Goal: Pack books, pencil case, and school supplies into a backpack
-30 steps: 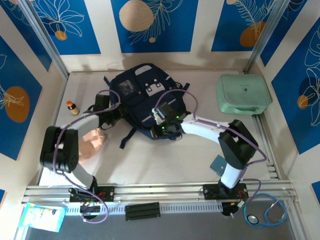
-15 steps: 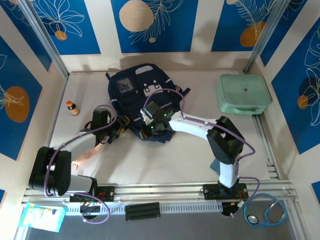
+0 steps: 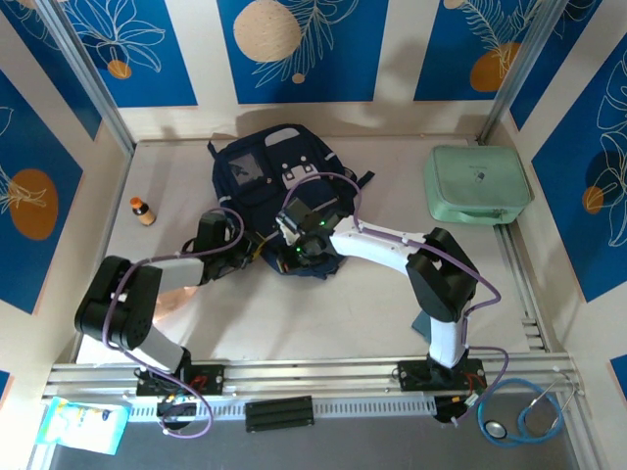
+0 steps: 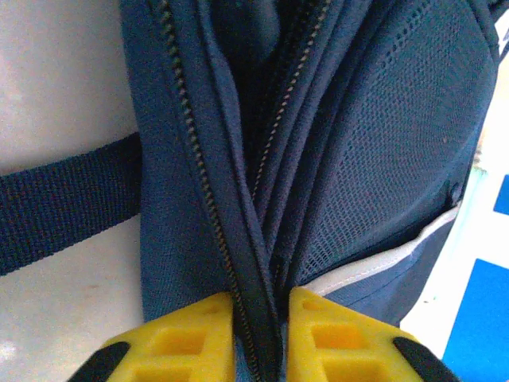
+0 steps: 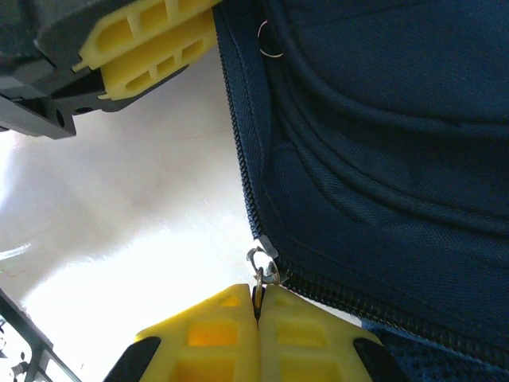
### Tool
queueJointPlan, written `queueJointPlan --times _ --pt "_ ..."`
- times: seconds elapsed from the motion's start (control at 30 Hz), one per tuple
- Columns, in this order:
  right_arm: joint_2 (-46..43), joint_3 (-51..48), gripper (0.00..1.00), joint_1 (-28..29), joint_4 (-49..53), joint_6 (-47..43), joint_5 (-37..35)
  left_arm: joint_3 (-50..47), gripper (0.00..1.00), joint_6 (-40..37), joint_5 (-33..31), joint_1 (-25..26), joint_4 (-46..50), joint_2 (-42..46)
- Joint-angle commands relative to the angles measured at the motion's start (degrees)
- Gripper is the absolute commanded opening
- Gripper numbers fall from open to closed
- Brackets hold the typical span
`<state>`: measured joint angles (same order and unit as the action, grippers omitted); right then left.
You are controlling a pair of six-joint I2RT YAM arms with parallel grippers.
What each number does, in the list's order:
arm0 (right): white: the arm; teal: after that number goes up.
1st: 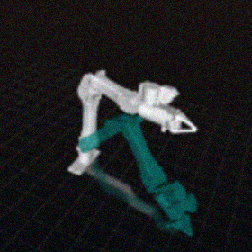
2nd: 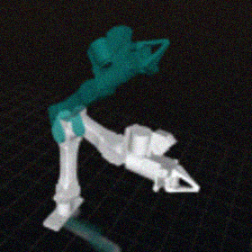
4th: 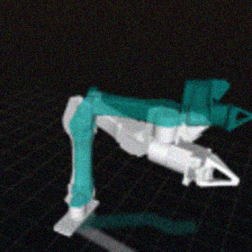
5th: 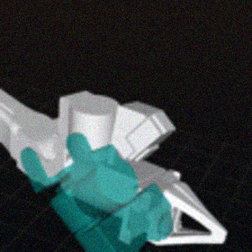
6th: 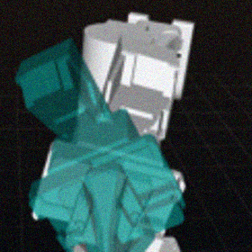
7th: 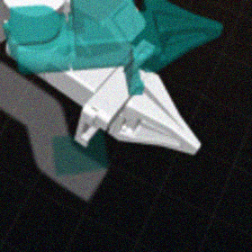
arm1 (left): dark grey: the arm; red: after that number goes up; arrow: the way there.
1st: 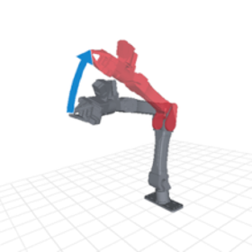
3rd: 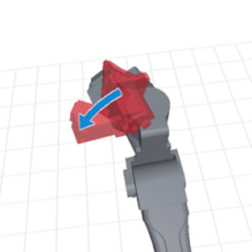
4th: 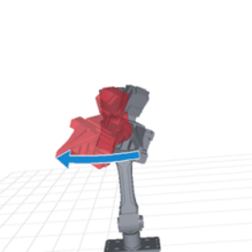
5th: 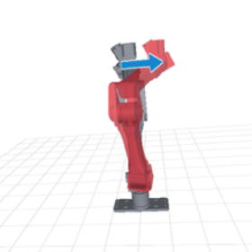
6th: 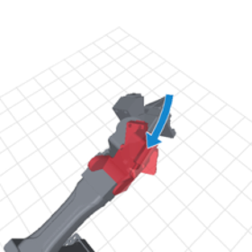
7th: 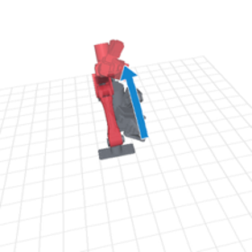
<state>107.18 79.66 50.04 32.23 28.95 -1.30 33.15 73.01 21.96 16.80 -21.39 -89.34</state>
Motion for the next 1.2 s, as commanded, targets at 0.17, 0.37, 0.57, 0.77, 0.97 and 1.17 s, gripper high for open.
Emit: queueJointPlan --times 0.17,0.37,0.57,0.77,0.97,1.17 --pt "0.49 3.75 0.0 2.03 9.27 -0.56 -6.19 0.49 0.0 -3.85 -5.22 0.17 2.95 -0.27" --pt "0.0 2.08 0.0 0.65 14.53 -0.44 -14.23 1.19 0.0 -5.25 -5.75 0.07 4.78 0.13" --pt "-1.68 -1.01 0.0 -2.41 17.41 0.87 -20.54 1.48 0.0 -5.6 -5.26 -0.1 4.91 0.39" --pt "-2.8 -2.62 0.0 -5.02 17.45 1.82 -22.85 1.99 0.0 -6.07 -4.84 -0.13 5.74 0.75" --pt "-2.37 -2.62 0.05 -5.35 13.48 -1.63 -17.08 2.64 0.0 -6.43 -4.33 -0.15 6.09 0.61" --pt "-1.45 -2.5 0.17 -5.57 11.56 -2.14 -14.23 2.8 0.0 -6.5 -3.9 -0.16 6.09 0.57"
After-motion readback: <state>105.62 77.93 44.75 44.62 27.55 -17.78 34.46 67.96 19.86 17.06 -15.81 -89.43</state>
